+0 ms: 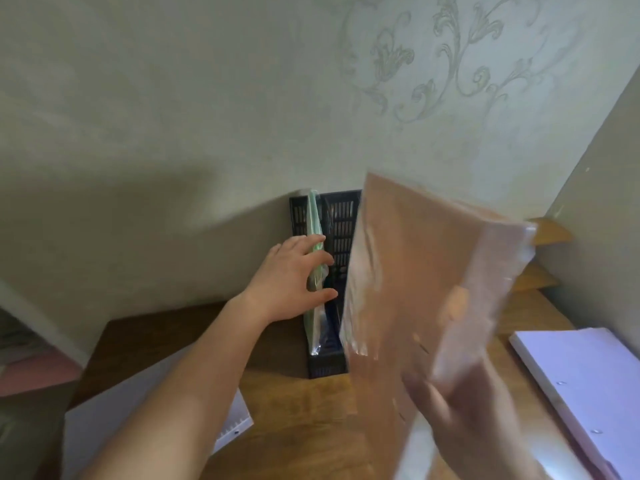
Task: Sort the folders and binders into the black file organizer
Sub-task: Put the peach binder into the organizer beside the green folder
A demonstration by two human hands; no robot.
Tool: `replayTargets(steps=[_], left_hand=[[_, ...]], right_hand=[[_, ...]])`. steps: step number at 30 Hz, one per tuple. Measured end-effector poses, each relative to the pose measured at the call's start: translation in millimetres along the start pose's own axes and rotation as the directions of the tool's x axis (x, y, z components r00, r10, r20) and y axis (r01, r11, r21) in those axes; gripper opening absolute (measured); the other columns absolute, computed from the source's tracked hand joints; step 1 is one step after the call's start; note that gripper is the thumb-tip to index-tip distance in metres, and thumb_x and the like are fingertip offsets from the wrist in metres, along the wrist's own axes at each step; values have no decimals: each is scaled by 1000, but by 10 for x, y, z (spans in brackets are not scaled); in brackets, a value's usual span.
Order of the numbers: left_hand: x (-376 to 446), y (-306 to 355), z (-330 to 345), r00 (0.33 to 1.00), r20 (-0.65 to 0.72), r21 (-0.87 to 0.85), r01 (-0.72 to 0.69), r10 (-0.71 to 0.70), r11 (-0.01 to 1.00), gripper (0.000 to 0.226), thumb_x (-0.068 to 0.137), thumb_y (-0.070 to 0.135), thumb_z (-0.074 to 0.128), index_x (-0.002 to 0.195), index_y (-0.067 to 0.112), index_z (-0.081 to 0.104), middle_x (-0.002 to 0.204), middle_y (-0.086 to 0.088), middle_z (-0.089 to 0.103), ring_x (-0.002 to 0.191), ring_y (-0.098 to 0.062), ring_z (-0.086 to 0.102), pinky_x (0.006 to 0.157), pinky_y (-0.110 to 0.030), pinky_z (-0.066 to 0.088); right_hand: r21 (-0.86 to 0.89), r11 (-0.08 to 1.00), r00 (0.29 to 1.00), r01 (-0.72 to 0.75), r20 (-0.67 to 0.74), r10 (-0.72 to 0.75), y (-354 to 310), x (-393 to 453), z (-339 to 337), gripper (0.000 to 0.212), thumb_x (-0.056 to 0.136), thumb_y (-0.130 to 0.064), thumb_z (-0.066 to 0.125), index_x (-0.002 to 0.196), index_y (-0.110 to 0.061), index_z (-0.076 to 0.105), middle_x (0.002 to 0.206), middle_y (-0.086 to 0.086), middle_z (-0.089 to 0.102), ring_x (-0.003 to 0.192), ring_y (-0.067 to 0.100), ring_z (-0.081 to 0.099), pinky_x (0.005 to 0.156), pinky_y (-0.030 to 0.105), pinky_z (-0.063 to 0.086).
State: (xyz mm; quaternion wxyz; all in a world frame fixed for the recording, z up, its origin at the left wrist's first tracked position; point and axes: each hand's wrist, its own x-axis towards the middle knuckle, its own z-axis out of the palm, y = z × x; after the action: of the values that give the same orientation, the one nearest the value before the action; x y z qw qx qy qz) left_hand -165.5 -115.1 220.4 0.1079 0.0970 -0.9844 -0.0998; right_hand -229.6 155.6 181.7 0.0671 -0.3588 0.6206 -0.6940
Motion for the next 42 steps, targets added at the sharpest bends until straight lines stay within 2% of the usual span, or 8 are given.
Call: replayTargets(steps=[4, 9, 18, 25, 28, 30, 35, 42], left_hand=[[-48, -23, 14, 1000, -14, -68, 2, -3, 998, 53, 83, 56, 62, 132, 37, 51, 159, 7, 26, 144, -19, 26, 117, -46, 26], [-129, -44, -18, 998, 27, -116, 68, -65, 991, 62, 78, 61, 59, 135, 45, 40, 158, 16, 19, 141, -20, 32, 113, -49, 34], [-291, -82, 67, 997, 40, -222, 70, -63, 973, 96, 78, 59, 67, 148, 46, 3, 158, 22, 10, 144, -10, 25, 112, -49, 38], [-419, -12, 257, 965, -248, -190, 36, -83, 981, 101, 80, 68, 56, 147, 45, -17, 161, -1, 24, 137, -19, 43, 103, -42, 48], [-425, 4, 307, 939, -329, -196, 33, -98, 980, 101, 81, 64, 58, 148, 43, -13, 158, 0, 32, 133, -17, 46, 102, -30, 43], [-427, 5, 328, 932, -347, -203, 34, -104, 979, 102, 80, 64, 59, 149, 41, -12, 155, -1, 37, 130, -18, 50, 100, -28, 42], [-387, 0, 304, 931, -361, -122, 13, -56, 992, 107, 79, 65, 57, 150, 36, -17, 148, -10, 46, 124, -25, 56, 99, -37, 47], [-352, 67, 239, 952, -281, -215, 59, -119, 975, 107, 72, 66, 57, 143, 53, -22, 151, -11, 42, 131, -26, 51, 100, -42, 45]], right_hand=[[-80, 997, 987, -23, 156, 36, -2, 80, 471, 56, 77, -36, 71, 126, -33, 43, 115, -23, 63, 110, -1, 59, 88, 15, 47], [-133, 991, 962, -33, 265, 68, 308, 452, 750, 59, 81, -48, 65, 126, -61, 30, 119, -31, 54, 116, -4, 52, 90, 8, 43], [-23, 995, 929, -102, 356, 103, 908, 696, 1042, 88, 80, -40, 71, 150, -36, 18, 144, -18, 40, 127, 13, 48, 100, 30, 48], [-273, 956, 869, -108, 441, 224, 1286, 551, 898, 101, 77, -31, 77, 147, -51, 7, 149, -26, 30, 135, -6, 29, 101, 16, 33], [-612, 791, 869, -6, 388, 307, 1616, 249, 709, 82, 83, -35, 70, 148, -43, 21, 152, -17, 30, 139, -4, 14, 110, 23, 18], [-719, 694, 877, 29, 351, 327, 1783, 60, 604, 64, 85, -43, 65, 143, -30, 40, 147, -11, 42, 139, 1, 21, 110, 19, 15], [-755, 655, 930, 25, 257, 261, 1828, 36, 662, 46, 86, -49, 62, 122, -22, 62, 116, -8, 64, 114, 12, 52, 100, 25, 39], [-799, 601, 948, 4, 193, 252, 1834, 93, 726, 31, 88, -46, 58, 111, -26, 65, 102, -9, 69, 96, 13, 59, 93, 29, 39]])
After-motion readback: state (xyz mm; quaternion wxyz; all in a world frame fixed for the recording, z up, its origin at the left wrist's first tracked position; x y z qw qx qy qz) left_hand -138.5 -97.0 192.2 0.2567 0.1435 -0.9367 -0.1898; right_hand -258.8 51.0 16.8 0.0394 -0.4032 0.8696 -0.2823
